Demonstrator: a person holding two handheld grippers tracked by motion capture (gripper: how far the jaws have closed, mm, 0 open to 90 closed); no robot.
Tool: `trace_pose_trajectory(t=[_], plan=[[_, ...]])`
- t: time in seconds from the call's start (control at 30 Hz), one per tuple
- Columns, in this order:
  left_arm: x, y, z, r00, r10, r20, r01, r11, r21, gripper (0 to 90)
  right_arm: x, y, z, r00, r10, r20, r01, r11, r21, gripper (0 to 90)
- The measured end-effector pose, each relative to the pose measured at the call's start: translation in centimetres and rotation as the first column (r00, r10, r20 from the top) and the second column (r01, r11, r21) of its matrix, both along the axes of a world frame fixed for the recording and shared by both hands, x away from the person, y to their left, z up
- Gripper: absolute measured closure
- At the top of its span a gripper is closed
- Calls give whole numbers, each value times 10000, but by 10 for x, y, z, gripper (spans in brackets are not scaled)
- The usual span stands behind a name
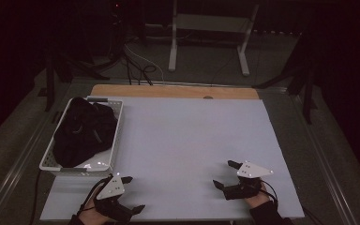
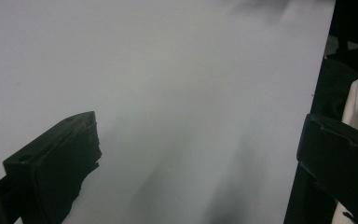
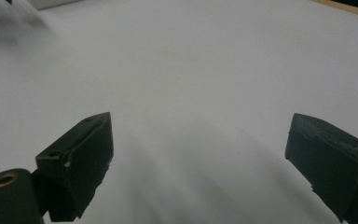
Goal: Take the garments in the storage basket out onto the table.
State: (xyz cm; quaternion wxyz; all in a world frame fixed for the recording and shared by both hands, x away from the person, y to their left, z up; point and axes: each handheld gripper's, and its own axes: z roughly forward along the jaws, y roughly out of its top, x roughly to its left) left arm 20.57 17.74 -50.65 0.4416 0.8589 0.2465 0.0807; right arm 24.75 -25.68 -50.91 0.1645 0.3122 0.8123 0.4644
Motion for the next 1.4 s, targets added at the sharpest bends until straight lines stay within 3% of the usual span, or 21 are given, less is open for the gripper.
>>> trace_pose_trajectory(t=[0.23,0.37,0.57,0.6,0.73,0.93,1.07,1.1,1.4], plan=[[2,-2,-1,9997,-38,-236,40,10000,87,0,-1,-1,2,9999,-5,110,4,9999,164,80],[5,-5,-1,9990,-153,-428,162,9997,209,0,-3,-1,2,9999,-102,117,107,9991,-419,80],[5,-7,-1,9968,-414,-690,434,9987,282,0,-8,0,3,9998,118,168,-114,9996,-253,80],[5,-8,-1,9944,-573,-884,609,9974,390,0,-9,3,3,9995,175,264,-164,9991,-387,80],[6,-12,0,9931,-743,-912,788,9958,462,0,-10,7,3,9994,182,300,-165,9983,-558,80],[3,-18,8,9871,-1181,-1085,1252,9903,610,0,-11,4,7,9990,-68,435,83,9994,-330,80],[3,-19,11,9863,-1202,-1132,1283,9895,668,0,-11,3,8,9989,-131,455,144,9995,-285,80],[5,-20,16,9813,-1364,-1359,1464,9870,658,0,-12,4,9,9984,-151,543,171,9992,-364,80],[9,-20,26,9811,-1515,-1204,1615,9838,775,0,-14,4,11,9984,-91,558,107,9995,-287,80]])
